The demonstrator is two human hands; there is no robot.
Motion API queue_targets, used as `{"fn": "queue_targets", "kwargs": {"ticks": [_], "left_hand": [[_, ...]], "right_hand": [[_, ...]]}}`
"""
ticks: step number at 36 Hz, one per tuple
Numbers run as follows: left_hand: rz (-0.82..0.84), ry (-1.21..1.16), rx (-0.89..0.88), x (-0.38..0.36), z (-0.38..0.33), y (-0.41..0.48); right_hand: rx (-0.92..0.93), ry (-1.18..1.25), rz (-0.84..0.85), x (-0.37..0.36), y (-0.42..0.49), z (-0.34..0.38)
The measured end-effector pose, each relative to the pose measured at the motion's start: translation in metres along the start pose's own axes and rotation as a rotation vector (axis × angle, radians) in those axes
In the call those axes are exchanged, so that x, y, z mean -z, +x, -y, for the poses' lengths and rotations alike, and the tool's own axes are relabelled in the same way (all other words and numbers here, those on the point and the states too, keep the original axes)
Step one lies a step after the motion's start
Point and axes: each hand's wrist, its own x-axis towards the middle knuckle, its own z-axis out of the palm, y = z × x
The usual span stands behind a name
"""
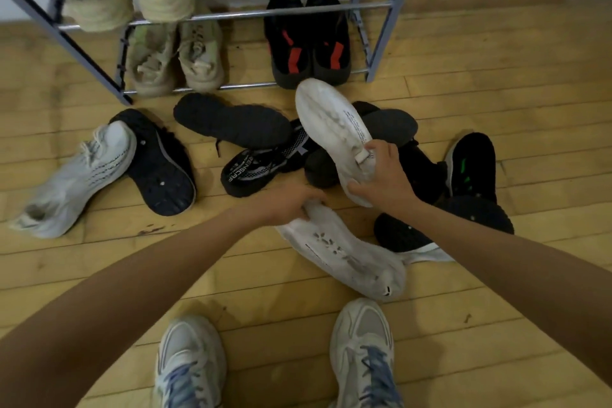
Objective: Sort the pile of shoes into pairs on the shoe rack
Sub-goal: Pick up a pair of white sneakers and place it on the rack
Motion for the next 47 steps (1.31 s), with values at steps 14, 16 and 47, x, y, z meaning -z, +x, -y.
{"fn": "queue_targets", "kwargs": {"ticks": [14,16,47], "left_hand": [[-0.579,0.096,0.347,0.123,0.093,-0.034],[-0.73,0.063,0.423,0.111,0.096,-0.037],[-0.892,-1.32,0.579,0.011,0.059,-0.039]], "right_hand": [[0.031,0.043,0.027,-0.054,0.027,0.058],[0.022,0.065,0.023,-0.056,0.029,0.065],[-0.034,0.231,-0.003,-0.06,0.019,0.052]]}}
